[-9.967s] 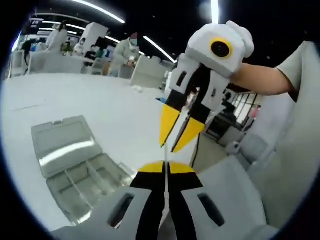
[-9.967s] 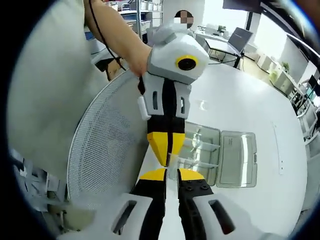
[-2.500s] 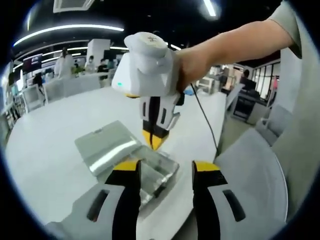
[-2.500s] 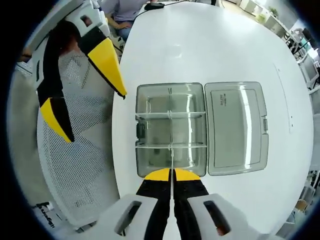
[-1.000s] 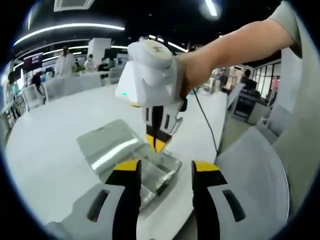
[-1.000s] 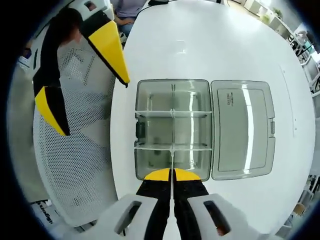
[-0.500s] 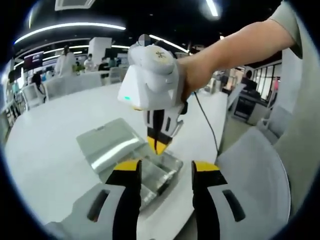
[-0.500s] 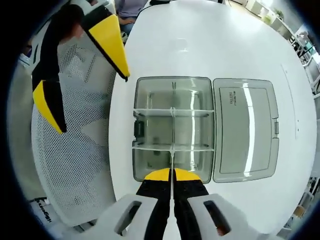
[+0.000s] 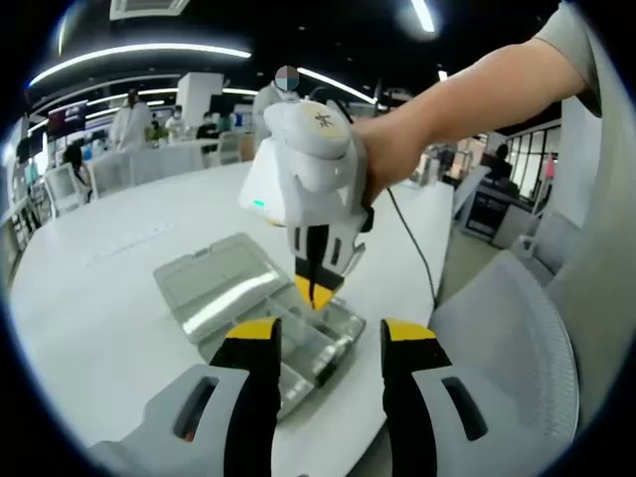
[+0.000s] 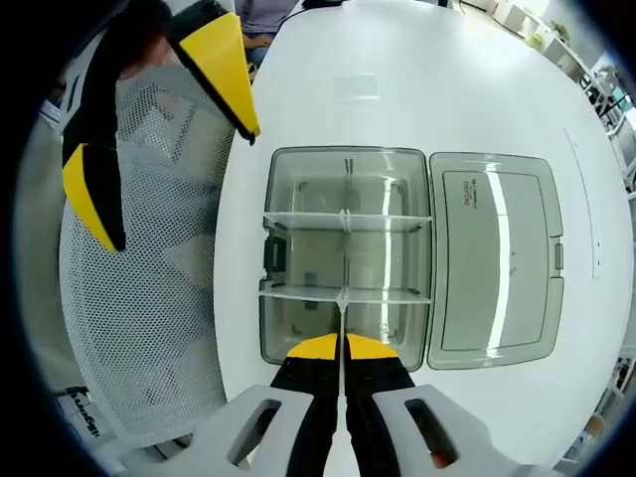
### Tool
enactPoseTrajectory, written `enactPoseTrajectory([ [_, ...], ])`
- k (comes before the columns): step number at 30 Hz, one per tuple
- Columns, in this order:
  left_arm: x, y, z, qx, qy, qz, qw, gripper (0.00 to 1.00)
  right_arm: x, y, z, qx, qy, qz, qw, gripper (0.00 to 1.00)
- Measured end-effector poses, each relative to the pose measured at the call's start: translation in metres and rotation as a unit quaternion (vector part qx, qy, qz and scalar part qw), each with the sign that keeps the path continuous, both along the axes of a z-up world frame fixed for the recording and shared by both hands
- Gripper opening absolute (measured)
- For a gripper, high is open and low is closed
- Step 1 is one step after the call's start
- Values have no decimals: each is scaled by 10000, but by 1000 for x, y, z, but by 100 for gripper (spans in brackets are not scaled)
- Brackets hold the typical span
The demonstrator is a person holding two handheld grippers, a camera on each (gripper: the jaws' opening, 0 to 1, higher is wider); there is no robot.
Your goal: Insert the divider into the dual guide fixture by aligning both edges with the guide slots and pushing it downward to the bottom, including one-sided entry, uneven engagement, binding, and posture correction.
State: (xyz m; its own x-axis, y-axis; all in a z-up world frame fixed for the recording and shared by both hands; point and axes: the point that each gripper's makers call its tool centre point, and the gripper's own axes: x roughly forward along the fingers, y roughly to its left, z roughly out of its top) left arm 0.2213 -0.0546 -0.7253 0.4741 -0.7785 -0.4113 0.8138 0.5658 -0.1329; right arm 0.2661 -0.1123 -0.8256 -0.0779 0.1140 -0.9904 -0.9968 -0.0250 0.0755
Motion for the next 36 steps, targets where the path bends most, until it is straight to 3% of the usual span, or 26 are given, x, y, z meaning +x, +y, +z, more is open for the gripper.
enactPoseTrajectory([
  [36, -1, 6, 0, 58, 22, 51, 10000, 38, -4, 1, -15, -73, -81, -60, 9999, 0],
])
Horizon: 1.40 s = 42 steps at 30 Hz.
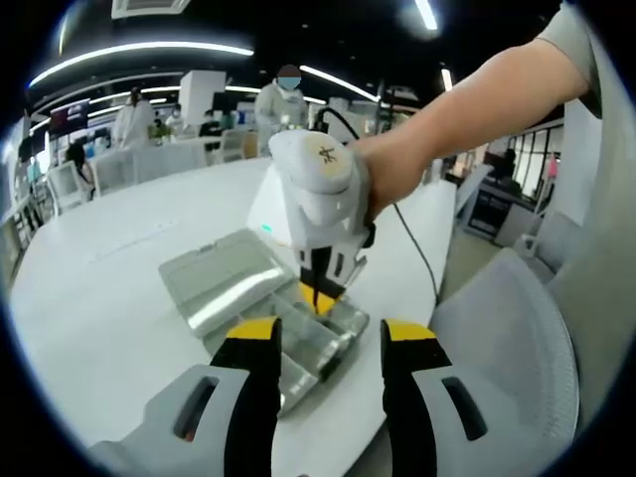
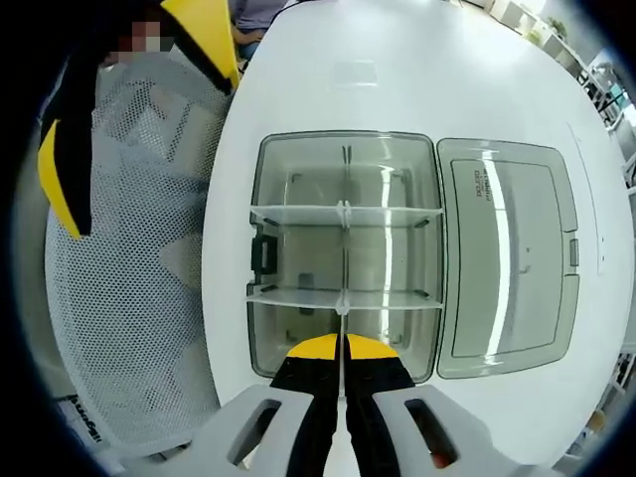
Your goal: Insert the divider into the dual guide fixture by aligning both edges with the guide slots and pushing it downward to the bottom, including one-sided entry, uneven engagement, binding, and posture correction.
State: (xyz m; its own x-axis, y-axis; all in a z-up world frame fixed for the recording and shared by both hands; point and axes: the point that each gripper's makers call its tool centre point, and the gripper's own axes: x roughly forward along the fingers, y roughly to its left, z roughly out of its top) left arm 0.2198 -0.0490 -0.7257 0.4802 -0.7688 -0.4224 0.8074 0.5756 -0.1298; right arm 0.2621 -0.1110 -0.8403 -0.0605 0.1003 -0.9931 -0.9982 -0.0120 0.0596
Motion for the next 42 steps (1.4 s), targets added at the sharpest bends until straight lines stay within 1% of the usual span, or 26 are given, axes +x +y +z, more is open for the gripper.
enactPoseTrajectory([
  [3, 0, 0, 0, 9, 0, -4, 10000, 38, 0, 0, -1, -41, -51, 63, 10000, 0],
  [9, -1, 2, 1, 33, -3, 5, 10000, 38, 1, 0, -1, -37, -72, 60, 9999, 0],
  [11, -1, 4, 0, 44, 0, 10, 10000, 38, 2, -1, -2, -10, -80, 50, 10000, 0],
  [13, -2, 5, -1, 52, 11, 22, 10000, 38, -1, 2, 0, 107, -38, 71, 9999, 0],
  [16, -3, 5, -1, 70, 20, 29, 10000, 39, -2, 3, 1, 144, -76, 114, 9998, 9],
  [17, -4, 5, -1, 74, 18, 28, 10000, 39, -1, 2, 1, 128, -134, 174, 9997, 9],
  [19, -4, 6, 0, 78, 16, 28, 10000, 39, 0, 3, 3, 184, -151, 182, 9996, 9],
  [24, -5, 8, 1, 97, 7, 42, 9999, 39, 2, 4, 9, 367, -188, 85, 9991, 10],
  [28, -6, 13, 3, 145, -11, 67, 9999, 40, 2, 5, 16, 636, -227, 5, 9977, 15],
  [29, -5, 14, 3, 157, -11, 76, 9998, 41, 1, 7, 19, 762, -242, -7, 9968, 16],
  [31, -5, 18, 2, 220, -26, 77, 9997, 41, 0, 6, 22, 859, -235, -55, 9960, 17],
  [33, -6, 22, 0, 271, -18, 79, 9996, 41, -3, 9, 26, 1087, -249, -48, 9938, 19],
  [35, -6, 25, 0, 287, -8, 90, 9995, 42, -6, 6, 28, 1161, -269, -101, 9928, 21],
  [36, -6, 26, -1, 299, -1, 95, 9995, 43, -8, 8, 30, 1313, -284, -83, 9909, 22],
  [37, -6, 28, -1, 313, 4, 101, 9995, 43, -10, 8, 31, 1386, -268, -131, 9899, 23],
  [40, -6, 32, -1, 355, -3, 110, 9993, 43, -12, 5, 32, 1515, -302, -212, 9878, 26],
  [42, -6, 35, -1, 391, -14, 115, 9992, 44, -15, 9, 36, 1776, -332, -304, 9831, 27],
])
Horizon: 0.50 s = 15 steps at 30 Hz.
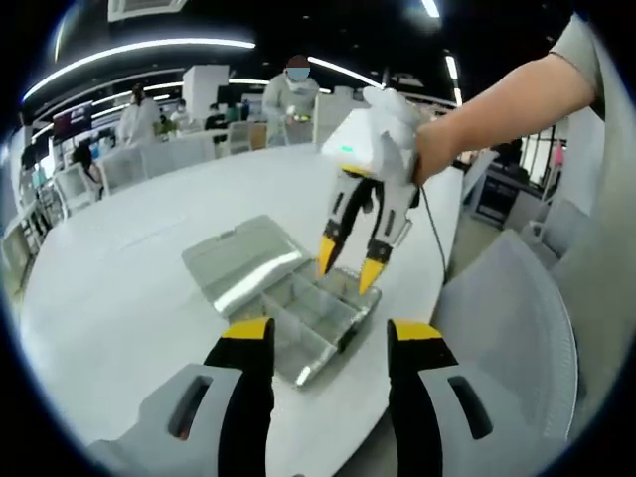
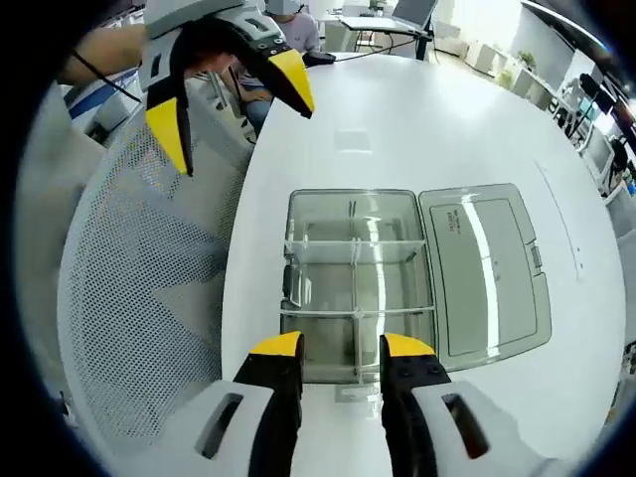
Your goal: Insert the divider into the dual guide fixture by aligning both edges with the guide slots and pushing it downward to the bottom, including one-sided entry, uneven engagement, binding, and posture correction.
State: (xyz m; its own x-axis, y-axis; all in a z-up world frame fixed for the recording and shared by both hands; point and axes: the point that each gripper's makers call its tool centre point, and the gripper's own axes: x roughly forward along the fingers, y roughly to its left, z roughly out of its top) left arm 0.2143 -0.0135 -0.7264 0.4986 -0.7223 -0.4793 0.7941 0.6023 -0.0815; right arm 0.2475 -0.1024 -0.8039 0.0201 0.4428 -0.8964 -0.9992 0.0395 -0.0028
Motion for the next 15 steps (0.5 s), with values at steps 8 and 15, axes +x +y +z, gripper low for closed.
enactPoseTrajectory([
  [8, 5, 11, 1, 62, 9, 62, 10000, 46, -7, 1, 17, 761, -53, -337, 9965, 35],
  [15, 4, 23, -5, 146, 65, 127, 9998, 48, -12, -7, 32, 1277, -135, -666, 9895, 41],
])
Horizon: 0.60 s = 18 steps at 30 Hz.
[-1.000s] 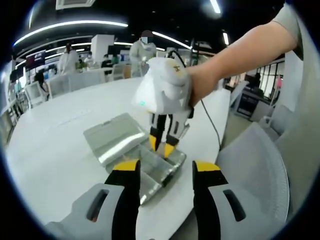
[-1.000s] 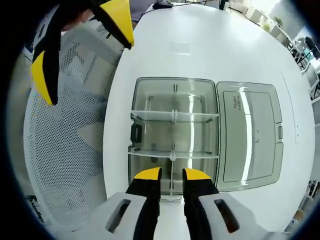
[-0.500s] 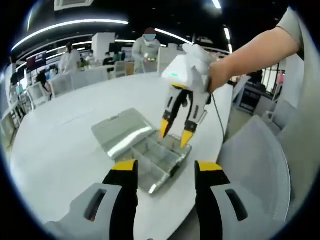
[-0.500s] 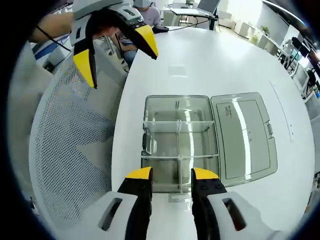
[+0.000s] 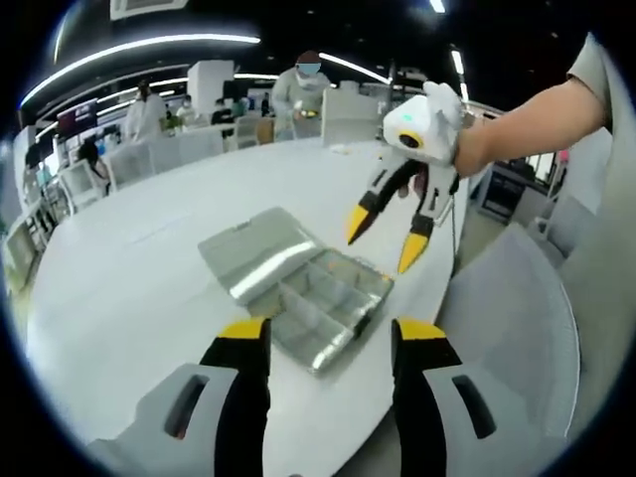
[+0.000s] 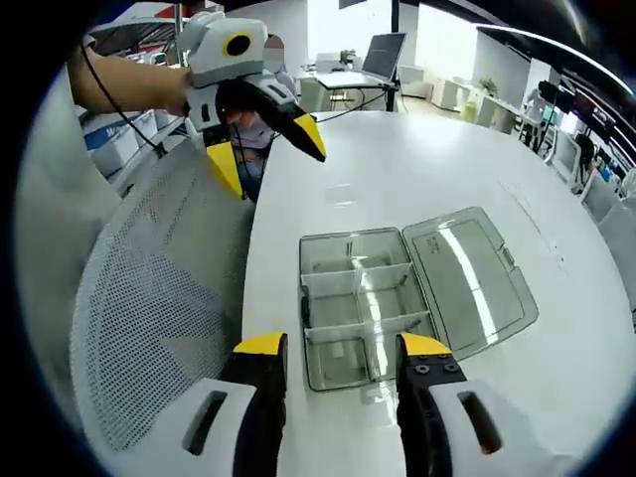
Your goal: Insert the divider into the dual guide fixture by aligning both edges with the guide slots and pushing it downward to the bottom, including one-sided entry, uneven engagement, binding, and posture correction.
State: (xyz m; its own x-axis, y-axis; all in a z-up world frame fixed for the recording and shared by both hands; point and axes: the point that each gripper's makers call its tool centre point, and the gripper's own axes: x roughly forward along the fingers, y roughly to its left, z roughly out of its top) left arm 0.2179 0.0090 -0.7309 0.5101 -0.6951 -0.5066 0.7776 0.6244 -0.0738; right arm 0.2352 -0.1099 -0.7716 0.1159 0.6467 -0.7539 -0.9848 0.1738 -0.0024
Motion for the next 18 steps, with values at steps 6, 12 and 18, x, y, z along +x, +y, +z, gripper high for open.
enactPoseTrajectory([
  [6, -3, 12, -2, 106, 66, 55, 9999, 50, -10, -2, 16, 533, -120, -280, 9981, 50],
  [12, 2, 28, -5, 213, 80, 112, 9997, 51, -18, -11, 24, 789, -167, -502, 9955, 56],
  [18, 2, 40, -11, 394, 102, 54, 9992, 52, -26, -20, 30, 950, -263, -652, 9930, 60],
])
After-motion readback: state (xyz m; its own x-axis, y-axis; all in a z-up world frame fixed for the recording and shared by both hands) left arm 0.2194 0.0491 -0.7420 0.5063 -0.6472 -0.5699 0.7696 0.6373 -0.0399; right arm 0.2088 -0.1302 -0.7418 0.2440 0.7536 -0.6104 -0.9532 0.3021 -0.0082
